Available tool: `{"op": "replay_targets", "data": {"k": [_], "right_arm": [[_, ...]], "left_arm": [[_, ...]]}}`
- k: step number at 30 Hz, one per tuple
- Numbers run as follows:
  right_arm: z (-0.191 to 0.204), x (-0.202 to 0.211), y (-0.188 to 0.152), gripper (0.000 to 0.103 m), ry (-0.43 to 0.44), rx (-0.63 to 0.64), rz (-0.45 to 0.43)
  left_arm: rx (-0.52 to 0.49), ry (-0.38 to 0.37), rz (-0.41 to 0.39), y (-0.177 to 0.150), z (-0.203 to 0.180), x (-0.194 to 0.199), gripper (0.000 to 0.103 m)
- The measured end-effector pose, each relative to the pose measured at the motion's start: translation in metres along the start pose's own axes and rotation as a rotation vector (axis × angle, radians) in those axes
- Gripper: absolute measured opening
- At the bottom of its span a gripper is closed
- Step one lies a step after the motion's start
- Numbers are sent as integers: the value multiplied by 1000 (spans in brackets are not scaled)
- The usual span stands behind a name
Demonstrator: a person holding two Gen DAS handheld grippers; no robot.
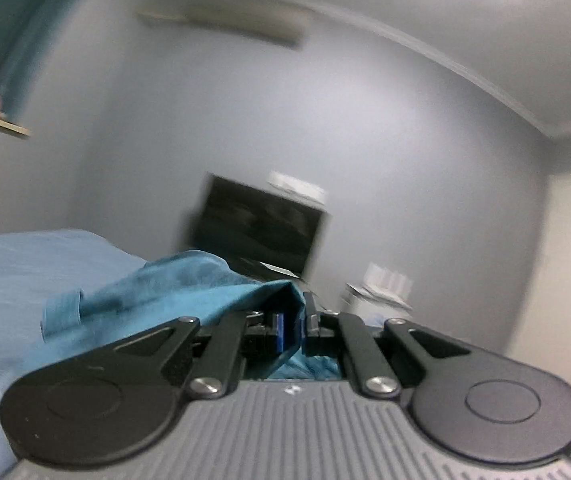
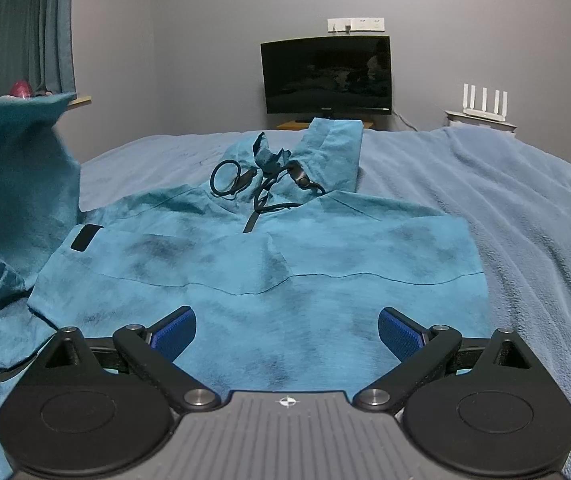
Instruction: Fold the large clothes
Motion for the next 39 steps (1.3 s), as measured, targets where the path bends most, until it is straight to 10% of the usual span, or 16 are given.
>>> {"op": "replay_targets", "data": {"k": [17, 22, 25, 31, 39], "right_arm": [[-7, -11, -7, 99, -40, -4, 46], [-8, -15, -12, 98, -58, -6, 71], [-4, -11, -13, 98, -69, 22, 60], [19, 18, -3, 98, -99, 150, -31], [97, 67, 36, 97, -15, 271, -156]], "left_arm": [[-69, -193, 463, -134, -83, -100, 4], [30, -259, 622, -149, -78, -98, 65], [0, -251, 612, -142, -77, -75, 71], [7, -142, 482, -94, -49, -20, 77], [190, 200, 468, -89, 41, 7, 77]]}}
Point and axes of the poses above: each gripper's, at about its wrist camera, not at the fingertips, and x roughly against the way its jaws point, z to its left, y to its top, the point moved 6 cm from there along -x, roughly the way its jaws point, and after that the axes turned 5 degrees about z, right-handed, at the moved point
